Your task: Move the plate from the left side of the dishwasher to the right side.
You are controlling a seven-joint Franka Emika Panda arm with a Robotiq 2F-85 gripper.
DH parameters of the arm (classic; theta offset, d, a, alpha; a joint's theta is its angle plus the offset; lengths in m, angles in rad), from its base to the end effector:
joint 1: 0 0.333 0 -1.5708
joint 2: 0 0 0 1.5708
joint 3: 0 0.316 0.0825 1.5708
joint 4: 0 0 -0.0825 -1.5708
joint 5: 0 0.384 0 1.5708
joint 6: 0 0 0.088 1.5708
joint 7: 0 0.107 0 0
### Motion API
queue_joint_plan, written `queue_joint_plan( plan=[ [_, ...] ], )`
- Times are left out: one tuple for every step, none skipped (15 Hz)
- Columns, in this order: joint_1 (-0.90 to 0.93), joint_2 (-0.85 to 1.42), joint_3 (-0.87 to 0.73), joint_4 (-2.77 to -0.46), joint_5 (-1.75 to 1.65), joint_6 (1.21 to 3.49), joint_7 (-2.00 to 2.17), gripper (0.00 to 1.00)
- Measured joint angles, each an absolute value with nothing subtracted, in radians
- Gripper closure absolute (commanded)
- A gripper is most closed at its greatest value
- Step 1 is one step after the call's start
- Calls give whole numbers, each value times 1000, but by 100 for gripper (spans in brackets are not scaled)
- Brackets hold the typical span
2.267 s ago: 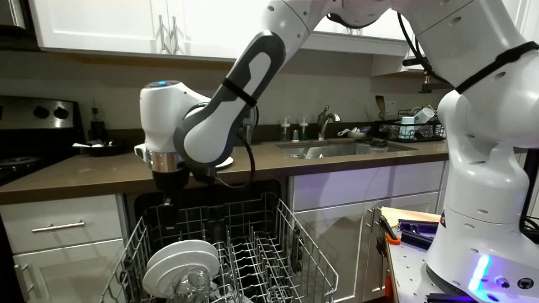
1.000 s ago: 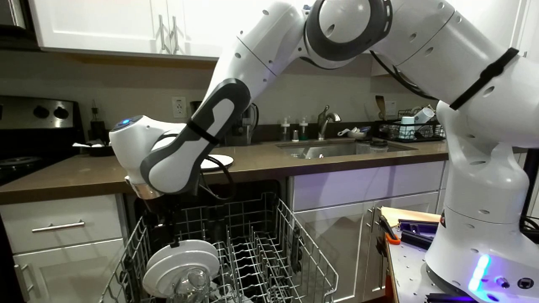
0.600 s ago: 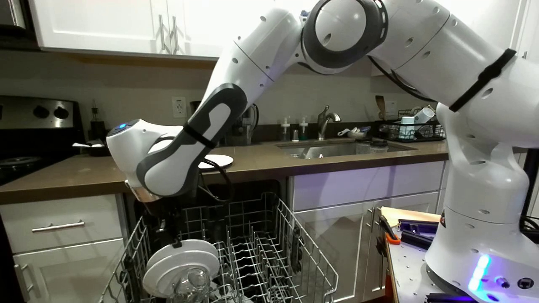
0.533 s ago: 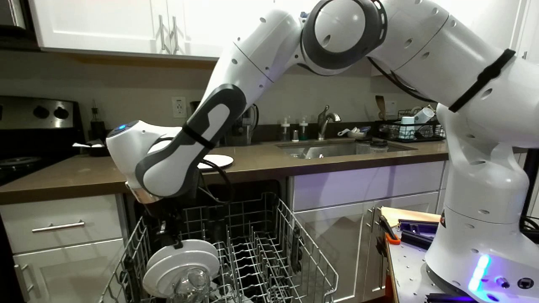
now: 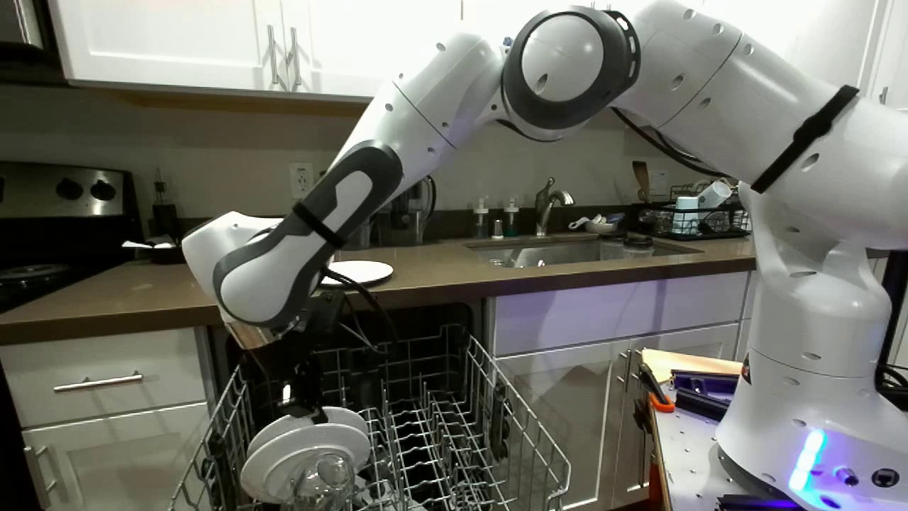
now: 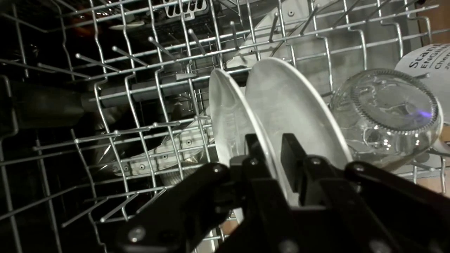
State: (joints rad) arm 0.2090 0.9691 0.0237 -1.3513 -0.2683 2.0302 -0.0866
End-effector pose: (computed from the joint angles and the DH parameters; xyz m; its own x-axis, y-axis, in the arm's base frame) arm 0.6848 0.1437 0.1162 0.8598 0.4063 -0.3093 0.4657 -0.8723 0.1490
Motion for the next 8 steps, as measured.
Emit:
queue_joint_plan(
  plan=[
    [198,974,29,-1339,-259,2027,-101,94],
    [185,977,38,-1332,-245,2026,-127,88],
    [173,978,47,-1328,-236,2026,-150,64],
    [162,978,55,-1327,-229,2026,-169,63],
    [153,978,60,-1323,-226,2027,-181,57],
    [145,978,66,-1318,-220,2029,-186,51],
    [141,978,70,-1313,-214,2034,-186,44],
    [136,978,75,-1312,-207,2044,-187,38]
  ],
)
